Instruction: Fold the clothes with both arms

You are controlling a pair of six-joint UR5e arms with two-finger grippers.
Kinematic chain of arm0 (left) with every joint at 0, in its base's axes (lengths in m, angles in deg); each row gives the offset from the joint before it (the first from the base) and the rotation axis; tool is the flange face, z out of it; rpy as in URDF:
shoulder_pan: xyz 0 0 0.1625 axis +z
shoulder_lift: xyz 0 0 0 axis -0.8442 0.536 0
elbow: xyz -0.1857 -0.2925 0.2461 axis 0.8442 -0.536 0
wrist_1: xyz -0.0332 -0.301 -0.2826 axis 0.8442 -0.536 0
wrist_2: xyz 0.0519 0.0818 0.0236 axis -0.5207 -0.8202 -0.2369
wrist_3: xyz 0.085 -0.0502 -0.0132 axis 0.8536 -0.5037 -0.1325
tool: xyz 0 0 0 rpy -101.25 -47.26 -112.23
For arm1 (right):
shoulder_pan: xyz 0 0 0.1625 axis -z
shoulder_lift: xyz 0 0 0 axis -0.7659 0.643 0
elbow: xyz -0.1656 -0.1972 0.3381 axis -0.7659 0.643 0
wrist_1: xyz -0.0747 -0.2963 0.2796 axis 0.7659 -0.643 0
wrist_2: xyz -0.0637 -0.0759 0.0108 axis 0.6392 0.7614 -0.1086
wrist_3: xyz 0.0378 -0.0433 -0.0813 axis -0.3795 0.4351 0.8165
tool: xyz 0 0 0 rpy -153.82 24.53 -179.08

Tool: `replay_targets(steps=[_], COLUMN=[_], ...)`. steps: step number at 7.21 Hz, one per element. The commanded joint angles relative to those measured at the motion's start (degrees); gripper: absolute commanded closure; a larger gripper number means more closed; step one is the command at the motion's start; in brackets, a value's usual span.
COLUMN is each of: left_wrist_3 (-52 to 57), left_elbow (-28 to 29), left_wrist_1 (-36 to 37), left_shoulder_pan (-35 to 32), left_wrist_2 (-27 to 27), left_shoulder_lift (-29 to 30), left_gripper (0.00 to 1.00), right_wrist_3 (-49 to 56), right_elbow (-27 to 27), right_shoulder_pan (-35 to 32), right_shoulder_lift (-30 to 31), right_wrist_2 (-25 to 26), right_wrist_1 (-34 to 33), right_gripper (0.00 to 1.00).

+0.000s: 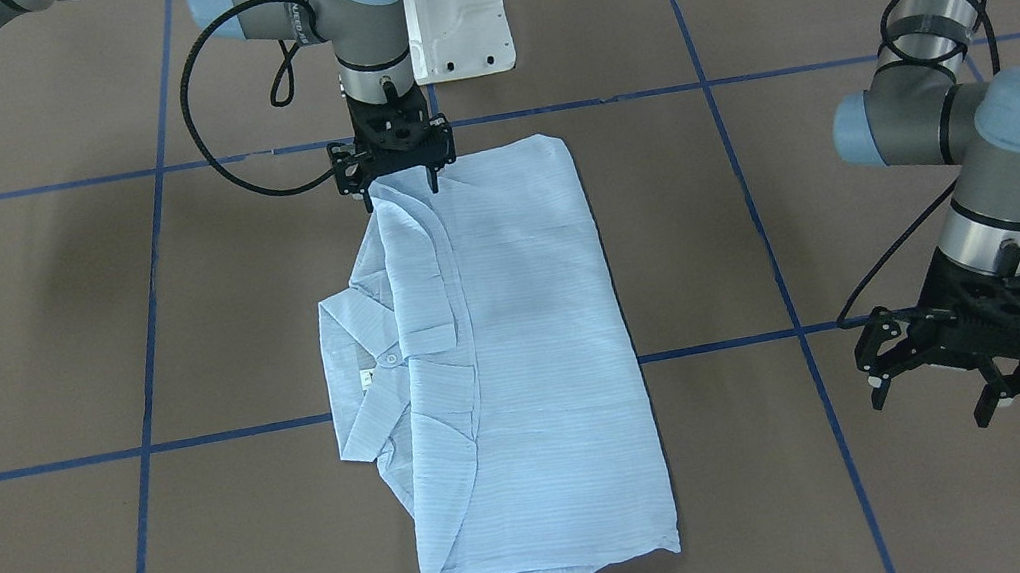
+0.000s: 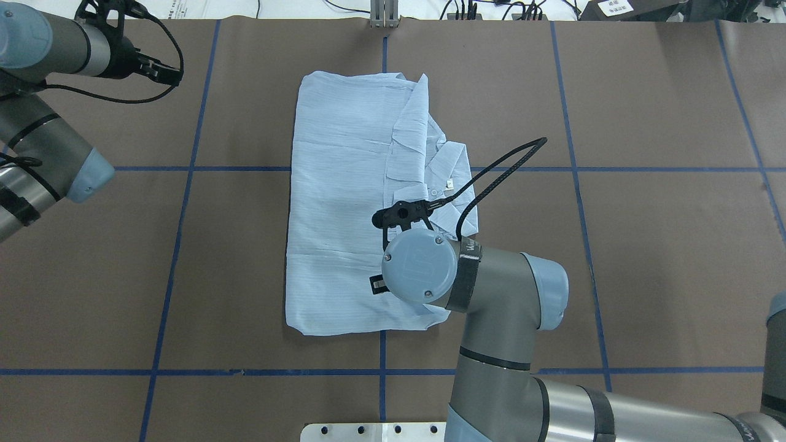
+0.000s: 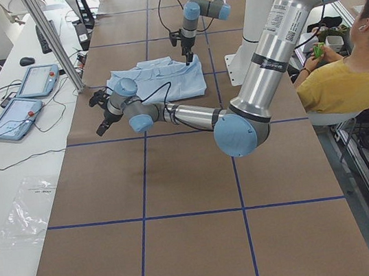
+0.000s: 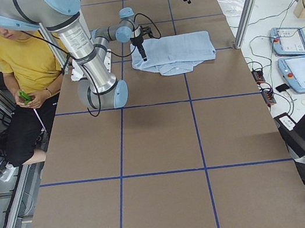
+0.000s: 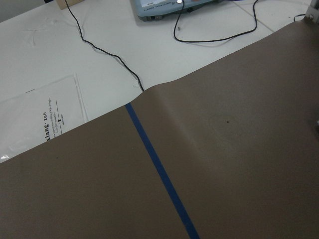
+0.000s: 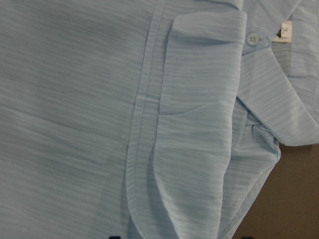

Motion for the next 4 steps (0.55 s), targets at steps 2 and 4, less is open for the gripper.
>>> replay_targets(steps=[2,4], left_wrist_3=[0.0,0.0], left_elbow=[-0.1,-0.1], left_wrist_1=[0.0,0.0], left_shoulder_pan=[0.0,0.0], left_wrist_2=[0.0,0.0], left_shoulder_lift=[0.0,0.0], left_gripper=[0.0,0.0], right_wrist_3=[6.7,6.8], right_elbow=[3.3,3.7], right_shoulder_pan=[1.1,1.1], right_shoulder_lift=[-2.0,-2.2], right_wrist_2=[1.4,1.2], right_wrist_1=[-0.1,0.0], right_gripper=[0.48,0.68])
